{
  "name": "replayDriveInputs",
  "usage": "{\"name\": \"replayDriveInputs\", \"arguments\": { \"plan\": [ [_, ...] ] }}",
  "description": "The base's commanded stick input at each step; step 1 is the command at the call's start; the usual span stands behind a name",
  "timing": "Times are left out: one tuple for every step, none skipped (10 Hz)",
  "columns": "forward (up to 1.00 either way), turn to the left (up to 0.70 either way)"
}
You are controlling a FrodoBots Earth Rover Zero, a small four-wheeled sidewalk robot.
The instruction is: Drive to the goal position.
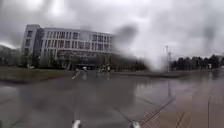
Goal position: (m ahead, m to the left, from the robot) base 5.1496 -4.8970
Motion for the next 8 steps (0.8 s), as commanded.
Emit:
{"name": "replayDriveInputs", "arguments": {
  "plan": [
    [0.7,0.02],
    [0.7,0.0],
    [0.7,0.0],
    [0.7,0.0],
    [0.7,0.0],
    [0.7,0.0],
    [0.7,0.0],
    [0.7,0.0]
  ]
}}
